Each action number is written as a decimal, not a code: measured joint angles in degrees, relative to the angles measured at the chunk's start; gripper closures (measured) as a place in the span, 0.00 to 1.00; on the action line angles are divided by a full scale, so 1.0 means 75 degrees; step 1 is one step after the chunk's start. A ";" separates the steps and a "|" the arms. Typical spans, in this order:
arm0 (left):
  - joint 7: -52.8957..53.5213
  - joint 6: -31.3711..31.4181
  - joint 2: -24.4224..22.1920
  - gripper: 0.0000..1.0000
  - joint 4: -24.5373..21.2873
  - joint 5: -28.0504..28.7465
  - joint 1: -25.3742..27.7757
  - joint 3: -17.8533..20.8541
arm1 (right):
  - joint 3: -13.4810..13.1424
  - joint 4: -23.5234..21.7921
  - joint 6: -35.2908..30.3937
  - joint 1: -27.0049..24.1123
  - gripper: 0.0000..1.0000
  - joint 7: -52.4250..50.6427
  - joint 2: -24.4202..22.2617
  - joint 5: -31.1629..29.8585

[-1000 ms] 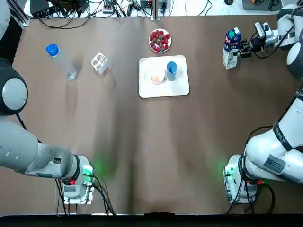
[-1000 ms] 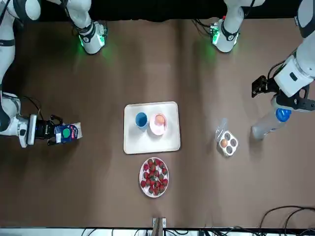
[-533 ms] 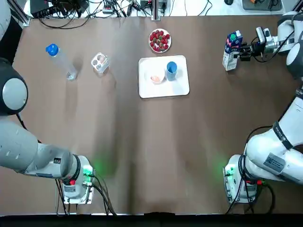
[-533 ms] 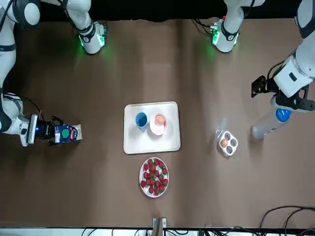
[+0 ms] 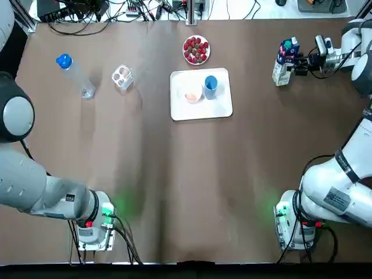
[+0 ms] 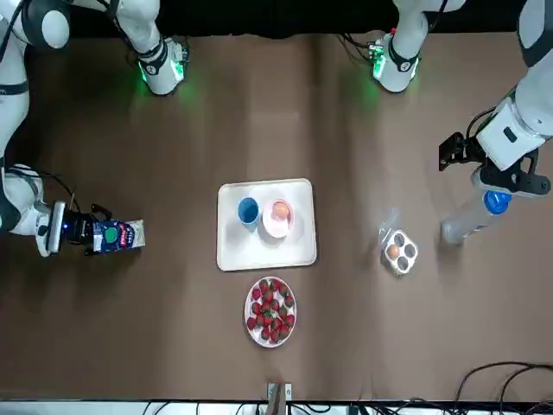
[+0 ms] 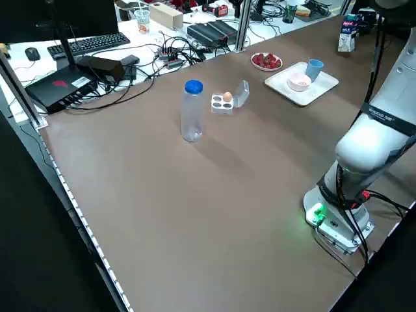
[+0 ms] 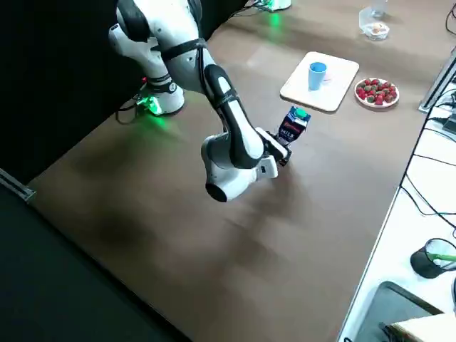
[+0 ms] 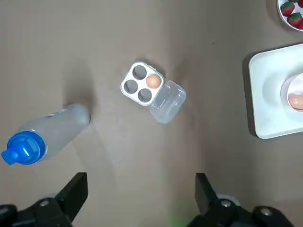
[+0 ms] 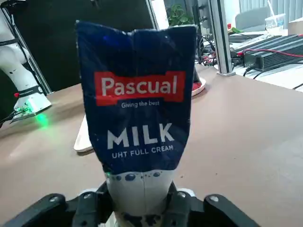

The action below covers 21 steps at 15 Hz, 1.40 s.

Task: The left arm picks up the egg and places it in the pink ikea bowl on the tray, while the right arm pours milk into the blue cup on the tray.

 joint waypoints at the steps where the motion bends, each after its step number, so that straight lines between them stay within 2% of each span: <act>1: -0.0002 0.0000 0.0000 0.00 0.0000 0.0000 0.0008 0.0001 | 0.0004 -0.0001 -0.0005 -0.0003 0.60 -0.0036 0.0051 0.0015; 8: -0.0073 0.0000 -0.0002 0.00 -0.0034 0.0000 0.0045 0.0001 | 0.0043 0.0001 -0.0007 -0.0005 0.59 -0.0526 0.0404 0.0240; 15: -0.0100 0.0000 -0.0139 0.00 -0.0160 0.0000 0.0177 -0.0022 | 0.0043 0.0006 -0.0035 -0.0015 0.53 -0.0894 0.0617 0.0327; 16: -0.0100 0.0000 -0.0155 0.00 -0.0169 0.0000 0.0177 -0.0027 | 0.0043 0.0006 -0.0034 -0.0015 0.46 -0.0895 0.0628 0.0335; 21: -0.0100 -0.0001 -0.0198 0.00 -0.0199 0.0000 0.0170 -0.0037 | 0.0043 0.0006 -0.0033 -0.0023 0.01 -0.0896 0.0682 0.0354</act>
